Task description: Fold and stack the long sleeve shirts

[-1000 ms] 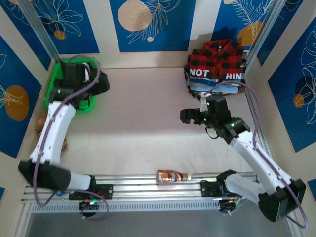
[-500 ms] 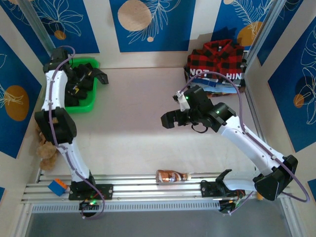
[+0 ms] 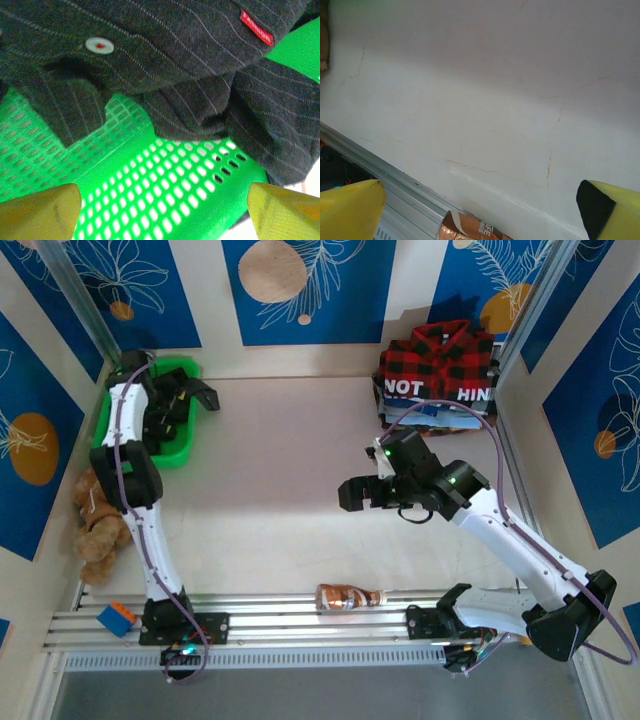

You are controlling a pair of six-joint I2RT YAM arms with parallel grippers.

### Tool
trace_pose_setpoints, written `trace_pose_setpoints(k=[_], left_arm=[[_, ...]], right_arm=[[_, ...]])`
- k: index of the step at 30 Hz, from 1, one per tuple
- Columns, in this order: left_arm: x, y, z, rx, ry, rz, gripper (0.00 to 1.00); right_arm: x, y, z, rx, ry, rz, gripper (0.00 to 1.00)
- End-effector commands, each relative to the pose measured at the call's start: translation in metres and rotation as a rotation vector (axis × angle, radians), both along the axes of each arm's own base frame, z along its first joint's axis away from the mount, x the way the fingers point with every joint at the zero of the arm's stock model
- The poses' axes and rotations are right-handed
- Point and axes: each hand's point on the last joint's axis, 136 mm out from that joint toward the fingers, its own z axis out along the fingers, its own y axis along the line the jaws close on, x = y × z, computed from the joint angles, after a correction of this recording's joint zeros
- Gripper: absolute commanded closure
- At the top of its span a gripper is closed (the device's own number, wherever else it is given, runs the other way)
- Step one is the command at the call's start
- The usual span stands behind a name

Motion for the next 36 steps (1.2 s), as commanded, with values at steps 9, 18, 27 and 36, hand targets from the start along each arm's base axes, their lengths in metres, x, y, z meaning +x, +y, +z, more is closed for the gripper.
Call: trace_pose_setpoints(k=[9, 18, 27, 36], left_arm=[[0.042, 0.018, -0.018, -0.037, -0.088, 0.127, 0.26], [0.074, 0.017, 0.029, -0.053, -0.301, 0.065, 1.00], [0.062, -0.041, 0.246, 0.033, -0.796, -0.197, 1.00], [-0.034, -0.214, 0.438, -0.008, -1.284, -0.572, 1.00]], right_arm=[[-0.019, -0.013, 0.001, 0.000, 0.025, -0.081, 0.00], [-0.015, -0.010, 0.006, 0.003, -0.008, -0.098, 0.00], [0.007, 0.005, -0.001, -0.027, -0.050, -0.049, 0.00], [0.070, -0.039, -0.004, -0.022, -0.042, -0.257, 0.00]])
